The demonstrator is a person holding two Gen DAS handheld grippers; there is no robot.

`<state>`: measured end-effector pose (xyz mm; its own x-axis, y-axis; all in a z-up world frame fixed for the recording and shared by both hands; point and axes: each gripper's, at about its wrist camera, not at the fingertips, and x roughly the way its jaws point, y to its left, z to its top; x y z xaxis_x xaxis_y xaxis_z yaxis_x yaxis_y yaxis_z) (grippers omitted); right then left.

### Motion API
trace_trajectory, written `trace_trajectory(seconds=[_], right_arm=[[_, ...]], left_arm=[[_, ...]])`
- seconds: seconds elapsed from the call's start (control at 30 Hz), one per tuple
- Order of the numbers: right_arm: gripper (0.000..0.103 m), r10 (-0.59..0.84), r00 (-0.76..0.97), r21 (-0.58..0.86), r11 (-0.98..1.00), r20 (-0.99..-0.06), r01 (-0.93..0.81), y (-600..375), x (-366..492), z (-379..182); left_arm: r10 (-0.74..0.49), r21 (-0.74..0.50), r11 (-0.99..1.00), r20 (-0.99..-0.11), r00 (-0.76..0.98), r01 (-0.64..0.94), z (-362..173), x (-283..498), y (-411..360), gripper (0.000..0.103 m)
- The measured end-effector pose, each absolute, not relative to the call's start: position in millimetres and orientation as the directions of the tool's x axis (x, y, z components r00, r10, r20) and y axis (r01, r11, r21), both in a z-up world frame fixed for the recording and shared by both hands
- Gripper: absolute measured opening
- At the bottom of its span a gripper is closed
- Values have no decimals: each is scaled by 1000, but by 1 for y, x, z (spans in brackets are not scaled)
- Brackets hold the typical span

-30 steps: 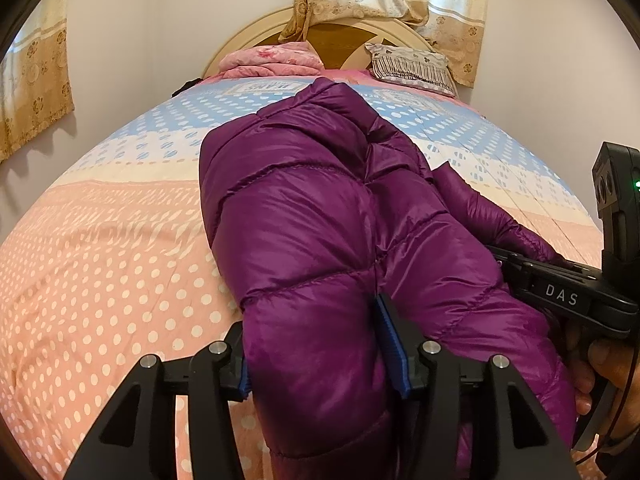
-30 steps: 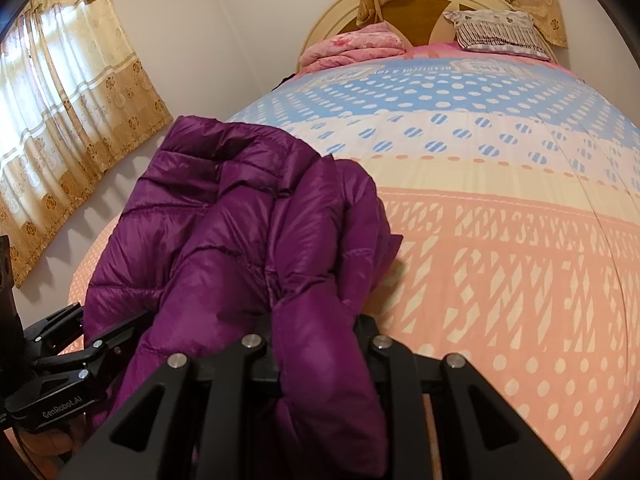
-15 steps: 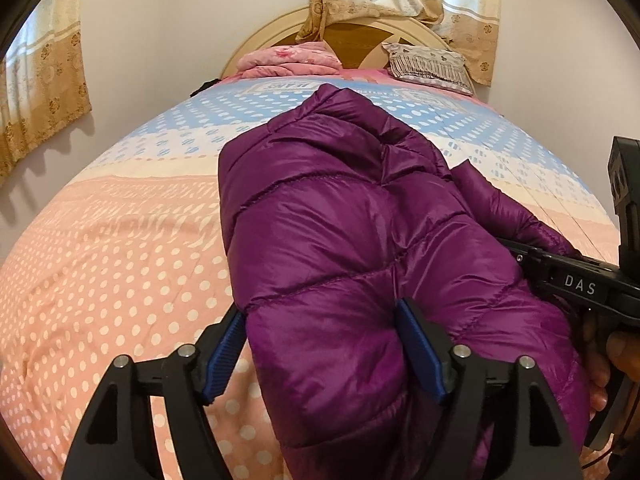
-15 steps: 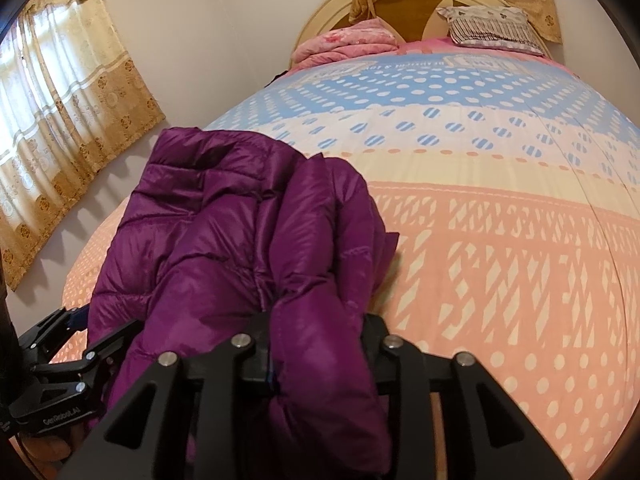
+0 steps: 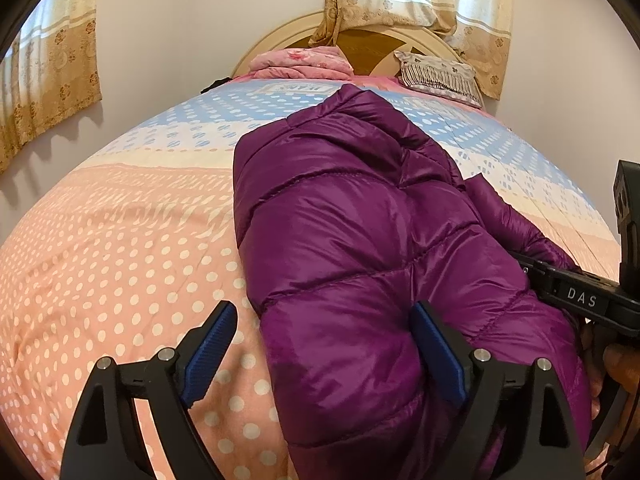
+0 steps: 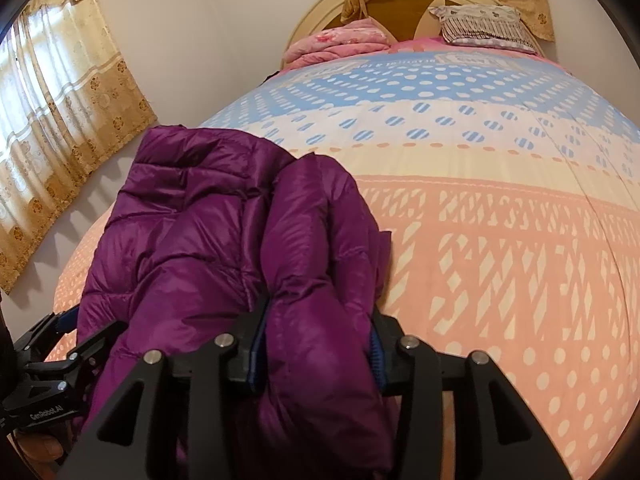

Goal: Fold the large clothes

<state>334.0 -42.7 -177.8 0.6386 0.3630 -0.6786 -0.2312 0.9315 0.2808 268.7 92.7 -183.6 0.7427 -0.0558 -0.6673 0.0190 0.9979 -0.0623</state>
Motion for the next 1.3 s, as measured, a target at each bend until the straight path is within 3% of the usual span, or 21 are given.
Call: trace_trajectory(seconds=[0.4, 0.5, 0.73, 0.83, 1.0, 1.3], right_arm=[[55, 303, 657, 211, 953, -690, -218, -40, 330, -162], [66, 315, 681, 218, 949, -661, -227, -40, 317, -143], [67, 300, 757, 172, 954, -581, -246, -34, 265, -88], [76, 291, 797, 154, 957, -530, -247, -35, 240, -63], [78, 288, 839, 117, 957, -461, -265, -33, 205, -30], [81, 305, 864, 81, 951, -400, -298, -27, 187, -8]], left_arm=[[-14, -38, 999, -665, 747, -16, -171, 258, 96, 89], [-2, -30, 999, -628, 778, -22, -150, 243, 97, 89], [28, -35, 998, -520, 854, -54, -94, 189, 107, 89], [26, -56, 997, -465, 885, -59, -69, 164, 108, 89], [3, -81, 996, -365, 931, -35, -30, 132, 98, 89], [6, -79, 996, -322, 947, -34, -16, 118, 98, 89]])
